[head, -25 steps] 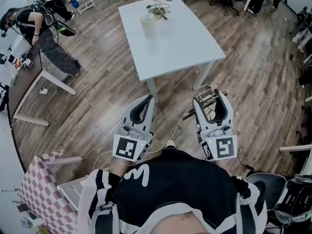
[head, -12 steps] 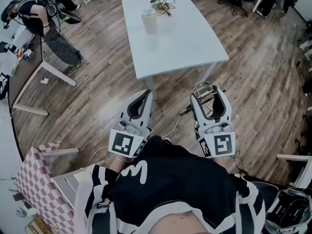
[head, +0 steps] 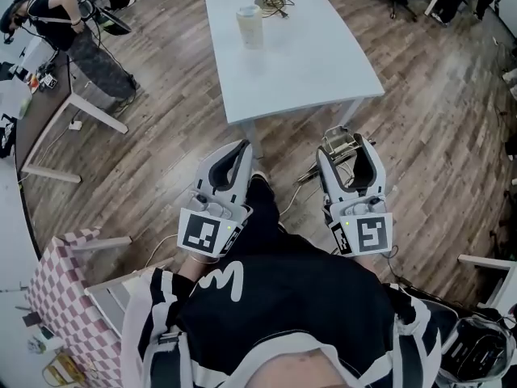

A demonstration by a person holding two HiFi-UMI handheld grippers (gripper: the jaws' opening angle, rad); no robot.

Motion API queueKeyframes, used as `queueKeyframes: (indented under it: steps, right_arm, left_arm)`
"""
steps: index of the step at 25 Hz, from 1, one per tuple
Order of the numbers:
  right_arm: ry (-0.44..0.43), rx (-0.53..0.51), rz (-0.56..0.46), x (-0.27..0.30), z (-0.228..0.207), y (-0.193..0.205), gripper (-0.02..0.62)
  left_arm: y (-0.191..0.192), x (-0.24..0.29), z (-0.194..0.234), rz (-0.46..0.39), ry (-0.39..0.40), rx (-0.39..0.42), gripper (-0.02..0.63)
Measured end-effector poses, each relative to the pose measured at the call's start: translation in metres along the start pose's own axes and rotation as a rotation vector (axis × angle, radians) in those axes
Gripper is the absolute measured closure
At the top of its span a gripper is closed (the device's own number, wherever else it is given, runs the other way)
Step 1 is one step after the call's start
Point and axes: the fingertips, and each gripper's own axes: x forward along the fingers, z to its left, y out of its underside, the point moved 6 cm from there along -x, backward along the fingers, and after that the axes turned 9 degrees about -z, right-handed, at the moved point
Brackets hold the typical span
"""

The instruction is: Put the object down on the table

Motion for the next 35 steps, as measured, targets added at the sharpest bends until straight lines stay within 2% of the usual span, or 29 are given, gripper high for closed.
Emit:
queueKeyframes:
  steps: [15, 21, 35]
  right_arm:
    - [-0.002, -0.026, 0.01, 0.05, -0.016, 0.017, 0.307]
    - [0.011, -0.044, 0.005, 0.084, -0.024, 0.024, 0.306]
    - [0.069, -0.055, -0.003, 0.189, -0.052, 0.047, 0.307]
  left_arm:
    - [0.021, 0.037, 0.037, -0.021, -0.005, -0.025, 0.601]
    - [0.031, 0.062, 0.073, -0.024, -0.006, 0.02, 0.601]
    - [0.051, 0.147, 0.161, -0.034, 0.041, 0.001, 0.601]
